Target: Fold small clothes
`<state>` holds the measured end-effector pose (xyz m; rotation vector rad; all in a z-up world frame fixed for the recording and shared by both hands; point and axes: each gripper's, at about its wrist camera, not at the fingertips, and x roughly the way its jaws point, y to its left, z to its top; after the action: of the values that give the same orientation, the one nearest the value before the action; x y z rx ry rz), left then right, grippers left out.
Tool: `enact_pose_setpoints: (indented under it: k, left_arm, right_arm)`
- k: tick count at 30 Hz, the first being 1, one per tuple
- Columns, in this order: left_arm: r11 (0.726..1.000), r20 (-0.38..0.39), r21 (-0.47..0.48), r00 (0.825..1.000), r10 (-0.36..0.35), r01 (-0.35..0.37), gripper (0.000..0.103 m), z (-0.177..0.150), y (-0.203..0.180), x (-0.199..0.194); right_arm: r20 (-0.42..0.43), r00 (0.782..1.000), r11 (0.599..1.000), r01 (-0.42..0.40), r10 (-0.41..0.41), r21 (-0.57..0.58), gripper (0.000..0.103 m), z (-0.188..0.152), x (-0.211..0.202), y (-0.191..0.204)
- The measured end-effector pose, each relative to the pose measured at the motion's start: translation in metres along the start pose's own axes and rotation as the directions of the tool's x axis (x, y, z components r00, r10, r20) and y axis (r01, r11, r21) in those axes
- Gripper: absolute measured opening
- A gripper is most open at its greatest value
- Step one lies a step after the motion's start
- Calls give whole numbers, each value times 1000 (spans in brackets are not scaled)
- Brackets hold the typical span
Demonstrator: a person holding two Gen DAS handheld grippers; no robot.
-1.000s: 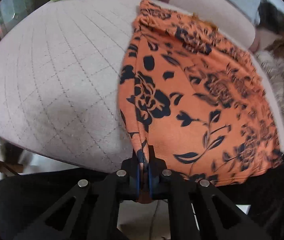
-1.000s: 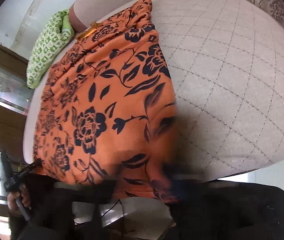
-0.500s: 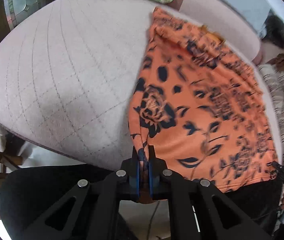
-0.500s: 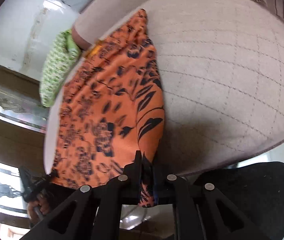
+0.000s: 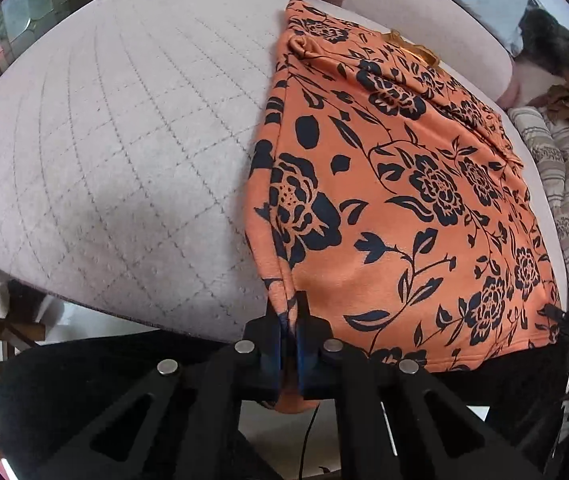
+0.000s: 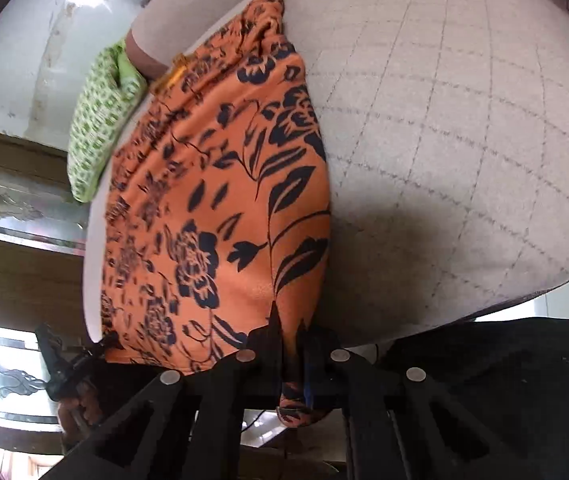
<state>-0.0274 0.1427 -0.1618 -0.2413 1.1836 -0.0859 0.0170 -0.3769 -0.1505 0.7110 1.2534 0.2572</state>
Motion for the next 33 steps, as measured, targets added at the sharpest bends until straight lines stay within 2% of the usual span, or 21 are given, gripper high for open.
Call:
enact_pose_setpoints:
  k: [2, 5, 7, 10, 12, 15, 16, 17, 18, 19, 20, 21, 22, 23, 24, 26, 28, 30, 33]
  left_arm:
    - [999, -40, -36, 999, -21, 20, 5, 3, 7, 4]
    - [998, -110, -57, 993, -39, 33, 5, 15, 13, 7]
    - [996, -78, -47, 994, -81, 77, 5, 37, 7, -14]
    - [986, 53, -4, 985, -165, 165, 5, 94, -14, -64]
    - [977, 175, 20, 961, -213, 213, 5, 153, -30, -92]
    - [974, 321, -22, 925, -205, 224, 10, 232, -40, -88]
    - [976, 340, -46, 922, -186, 214, 19, 254, -40, -73]
    - [986, 322, -58, 938, -133, 159, 46, 283, -43, -40]
    - [992, 299, -66, 951, -82, 106, 64, 296, -45, -13]
    - [996, 276, -76, 961, -19, 42, 79, 308, -47, 20]
    - [995, 247, -100, 969, 31, -7, 79, 314, -40, 55]
    - [991, 207, -126, 976, 67, -42, 79, 313, -33, 76]
    - [984, 149, -164, 984, 96, -72, 77, 307, -21, 93]
    - [976, 111, -207, 989, 93, -69, 77, 300, -10, 102]
    - [973, 121, -227, 990, 71, -42, 77, 292, -2, 101]
    - [974, 187, -220, 978, 93, -50, 78, 276, 7, 83]
    - [975, 265, -213, 957, 118, -61, 78, 256, 11, 57]
    - [977, 274, -211, 958, 79, -20, 78, 235, 9, 40]
    - [984, 241, -173, 970, 11, 32, 82, 206, -7, 48]
  right_arm:
    - [-21, 998, 998, -59, 60, 36, 8, 3, -1, -7]
    - [-64, 992, 993, -101, 105, 66, 8, 9, 2, -9]
    - [-66, 983, 984, -167, 170, 61, 7, 25, -7, 0]
    - [-6, 958, 958, -285, 285, 9, 7, 65, -34, 32]
    - [62, 929, 931, -364, 366, -29, 7, 106, -53, 55]
    - [197, 870, 891, -449, 452, -63, 11, 187, -63, 80]
    - [247, 859, 891, -450, 448, -52, 11, 214, -56, 83]
    - [291, 851, 893, -448, 438, -35, 15, 240, -45, 82]
    - [314, 846, 893, -450, 431, -11, 33, 266, -26, 78]
    - [309, 854, 895, -445, 419, 15, 53, 287, -1, 72]
    - [295, 883, 921, -388, 365, 24, 84, 299, 18, 67]
    - [312, 924, 966, -251, 221, 58, 83, 304, 38, 60]
    - [324, 939, 984, -154, 118, 87, 83, 301, 52, 53]
    - [299, 949, 988, -129, 99, 82, 83, 295, 65, 49]
    - [271, 956, 988, -135, 109, 80, 83, 283, 75, 44]
    - [274, 959, 996, -84, 70, 39, 83, 260, 73, 44]
    - [307, 951, 999, -49, 50, -11, 83, 233, 61, 47]
    - [313, 949, 999, -40, 40, -6, 83, 213, 51, 43]
    - [311, 947, 990, -109, 76, 90, 83, 177, 51, 36]
